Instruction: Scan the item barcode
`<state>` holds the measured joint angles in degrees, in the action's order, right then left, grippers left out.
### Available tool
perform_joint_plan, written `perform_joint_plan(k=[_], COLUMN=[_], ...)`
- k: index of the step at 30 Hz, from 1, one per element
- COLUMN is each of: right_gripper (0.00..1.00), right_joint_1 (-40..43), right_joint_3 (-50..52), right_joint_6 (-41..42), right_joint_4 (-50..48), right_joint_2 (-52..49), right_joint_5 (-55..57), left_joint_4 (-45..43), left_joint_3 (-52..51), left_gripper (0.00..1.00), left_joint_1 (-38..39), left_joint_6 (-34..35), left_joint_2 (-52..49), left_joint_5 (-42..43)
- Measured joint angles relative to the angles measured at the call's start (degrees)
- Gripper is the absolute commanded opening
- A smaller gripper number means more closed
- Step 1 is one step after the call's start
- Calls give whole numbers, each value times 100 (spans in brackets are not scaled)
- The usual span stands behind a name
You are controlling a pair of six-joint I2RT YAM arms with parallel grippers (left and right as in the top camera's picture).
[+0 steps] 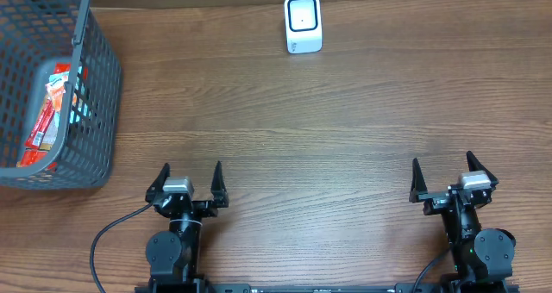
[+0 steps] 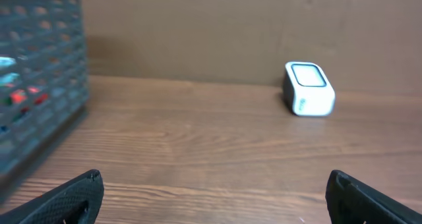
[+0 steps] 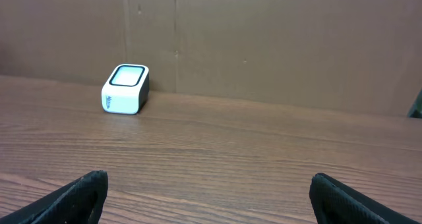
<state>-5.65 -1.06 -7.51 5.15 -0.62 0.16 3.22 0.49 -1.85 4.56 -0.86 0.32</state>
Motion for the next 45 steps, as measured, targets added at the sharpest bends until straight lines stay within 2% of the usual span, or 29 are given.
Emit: perform_joint_plan(k=[6, 10, 23, 29, 39, 42, 45], right_gripper=[100, 100, 100, 100, 100, 100, 100], right_joint_1=[0, 0, 0, 0, 0, 0, 0], right_joint_3=[0, 0, 0, 0, 0, 0, 0], right_joint_6=[0, 2, -2, 0, 0, 0, 2], right_joint_4=[0, 0, 0, 2, 2, 0, 0], right_joint_2=[0, 0, 0, 0, 0, 0, 0], right_joint_5=[0, 2, 0, -2, 0, 2, 0], left_joint_4=[24, 584, 2743, 4118, 7163, 7790, 7952], left_joint_3=[2, 260, 2844, 4599, 8494, 9440, 10076], left_gripper=[100, 100, 100, 100, 100, 100, 100], left_joint_1=[0, 0, 0, 0, 0, 0, 0], left_joint_6=[17, 232, 796, 835, 116, -39, -109], left_joint_2=[0, 0, -186, -1377, -4328, -5141, -5842], left_joint_5=[-492, -660, -649, -354, 74, 144, 321])
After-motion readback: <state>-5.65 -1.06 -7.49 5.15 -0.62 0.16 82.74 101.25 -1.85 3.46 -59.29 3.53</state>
